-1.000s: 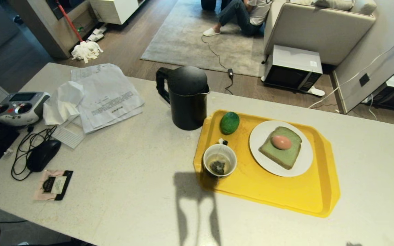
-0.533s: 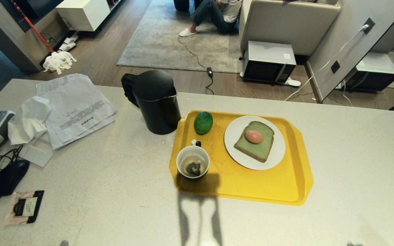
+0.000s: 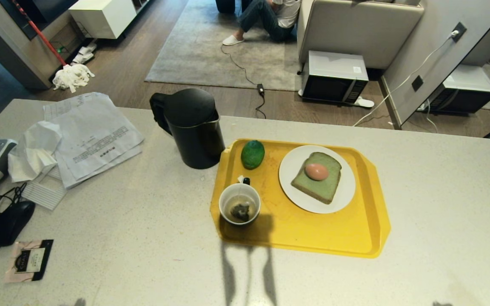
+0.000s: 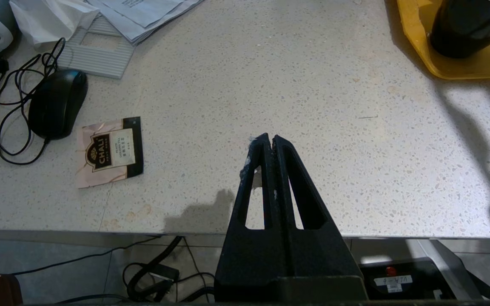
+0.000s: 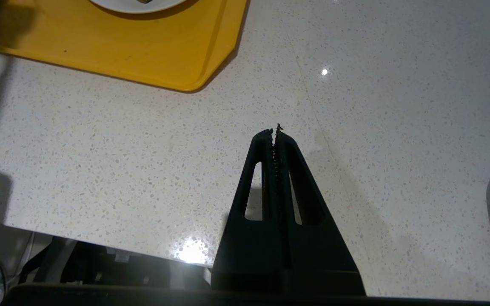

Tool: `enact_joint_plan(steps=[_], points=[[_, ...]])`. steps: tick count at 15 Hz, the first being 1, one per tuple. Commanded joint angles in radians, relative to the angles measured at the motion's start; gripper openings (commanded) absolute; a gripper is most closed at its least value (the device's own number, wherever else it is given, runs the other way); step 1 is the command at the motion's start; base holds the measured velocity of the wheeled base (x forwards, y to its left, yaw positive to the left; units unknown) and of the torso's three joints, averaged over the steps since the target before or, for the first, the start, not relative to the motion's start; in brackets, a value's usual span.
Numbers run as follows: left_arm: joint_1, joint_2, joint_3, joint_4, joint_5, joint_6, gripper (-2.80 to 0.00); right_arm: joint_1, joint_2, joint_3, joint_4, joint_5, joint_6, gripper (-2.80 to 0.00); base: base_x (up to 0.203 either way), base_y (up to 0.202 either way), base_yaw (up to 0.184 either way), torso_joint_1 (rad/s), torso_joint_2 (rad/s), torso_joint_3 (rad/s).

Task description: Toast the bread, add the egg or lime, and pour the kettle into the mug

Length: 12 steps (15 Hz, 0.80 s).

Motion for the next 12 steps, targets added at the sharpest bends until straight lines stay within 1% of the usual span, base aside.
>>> enact_joint_plan(steps=[1, 12], points=[[0.0, 0.0, 0.0, 0.0, 0.0, 0.001, -2.8, 0.0, 0.0, 0.0, 0.001, 0.0, -0.002, -2.8, 0.0, 0.0, 0.0, 0.0, 0.0, 0.0], [0.0, 0.0, 0.0, 0.0, -0.001, 0.002, -2.8, 0.0, 0.0, 0.0, 0.001, -0.002, 0.0, -2.8, 0.0, 0.0, 0.0, 0.0, 0.0, 0.0]])
